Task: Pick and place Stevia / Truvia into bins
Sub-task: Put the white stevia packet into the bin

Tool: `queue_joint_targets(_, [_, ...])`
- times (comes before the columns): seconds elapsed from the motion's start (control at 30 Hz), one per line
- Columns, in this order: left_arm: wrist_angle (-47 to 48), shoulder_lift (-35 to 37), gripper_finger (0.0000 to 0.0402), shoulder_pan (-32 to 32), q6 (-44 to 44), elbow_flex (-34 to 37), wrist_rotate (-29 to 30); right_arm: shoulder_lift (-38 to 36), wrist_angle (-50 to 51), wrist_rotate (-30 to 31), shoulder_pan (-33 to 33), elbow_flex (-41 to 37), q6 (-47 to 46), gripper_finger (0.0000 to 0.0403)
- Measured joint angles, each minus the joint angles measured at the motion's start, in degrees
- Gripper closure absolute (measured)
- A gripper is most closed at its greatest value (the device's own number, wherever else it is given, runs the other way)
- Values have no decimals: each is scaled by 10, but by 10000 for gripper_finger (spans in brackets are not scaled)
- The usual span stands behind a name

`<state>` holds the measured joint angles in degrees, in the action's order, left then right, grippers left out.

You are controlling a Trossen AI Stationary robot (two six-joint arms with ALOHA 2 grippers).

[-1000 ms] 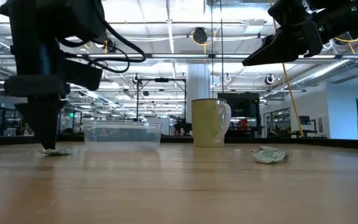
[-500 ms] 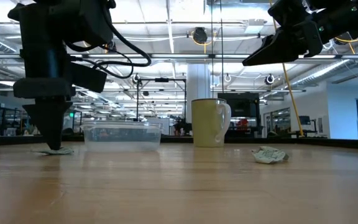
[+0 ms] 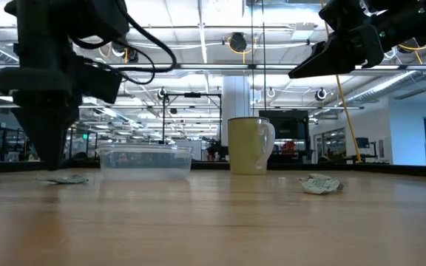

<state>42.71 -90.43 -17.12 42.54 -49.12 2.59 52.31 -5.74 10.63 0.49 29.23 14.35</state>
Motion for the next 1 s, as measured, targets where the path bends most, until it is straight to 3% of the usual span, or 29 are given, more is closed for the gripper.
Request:
queue_joint_targets(0.2, [7,-4,289,-22,45,0,-23,0,0,0,0,0,0,261])
queue_joint_targets(0.73, [2,-4,289,-38,96,1,35,0,0,0,0,0,-1,261])
queue_joint_targets(1.0, [-74,0,289,-38,106,51,35,0,0,0,0,0,-1,261])
